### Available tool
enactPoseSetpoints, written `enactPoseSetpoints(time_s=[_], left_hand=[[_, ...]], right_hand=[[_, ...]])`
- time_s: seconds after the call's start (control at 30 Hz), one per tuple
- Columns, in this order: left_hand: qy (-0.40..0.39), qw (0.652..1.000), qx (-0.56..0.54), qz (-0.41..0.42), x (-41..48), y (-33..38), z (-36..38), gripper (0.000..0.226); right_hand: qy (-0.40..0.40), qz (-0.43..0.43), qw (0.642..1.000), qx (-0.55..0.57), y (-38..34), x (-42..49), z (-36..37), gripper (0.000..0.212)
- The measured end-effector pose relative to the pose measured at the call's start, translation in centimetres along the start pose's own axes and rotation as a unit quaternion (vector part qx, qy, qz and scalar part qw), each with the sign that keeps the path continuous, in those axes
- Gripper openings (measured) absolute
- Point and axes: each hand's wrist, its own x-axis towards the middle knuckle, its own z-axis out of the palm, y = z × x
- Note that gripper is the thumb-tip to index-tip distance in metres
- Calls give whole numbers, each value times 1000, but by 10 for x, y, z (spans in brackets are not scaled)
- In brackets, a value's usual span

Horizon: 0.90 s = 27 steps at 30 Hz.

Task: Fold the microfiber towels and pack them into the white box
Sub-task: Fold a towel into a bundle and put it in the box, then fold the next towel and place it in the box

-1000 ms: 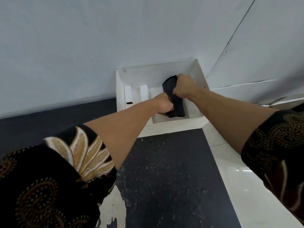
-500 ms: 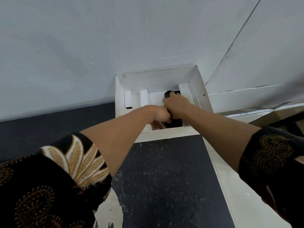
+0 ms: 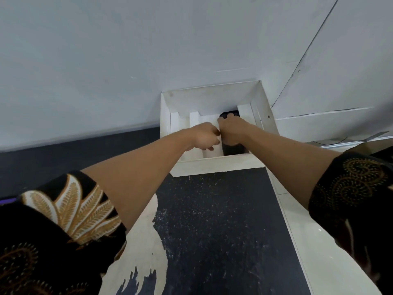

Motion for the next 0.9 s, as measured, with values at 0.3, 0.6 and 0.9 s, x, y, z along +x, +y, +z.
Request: enactPoseSetpoints(time_s=[0.3,0.6,0.9], left_hand=[[250,931,264,35,-89,-44,-31,57],[331,904,268,-42,-197,-163,-56,58],[327,907,231,-129,-286,-313,-61,63]], right_hand=[[96,-10,992,80,-50,-53,-45,52],[184,-40,975,121,-189,-123,-38,57],[155,-55,978,126,-334,-149,14,64]])
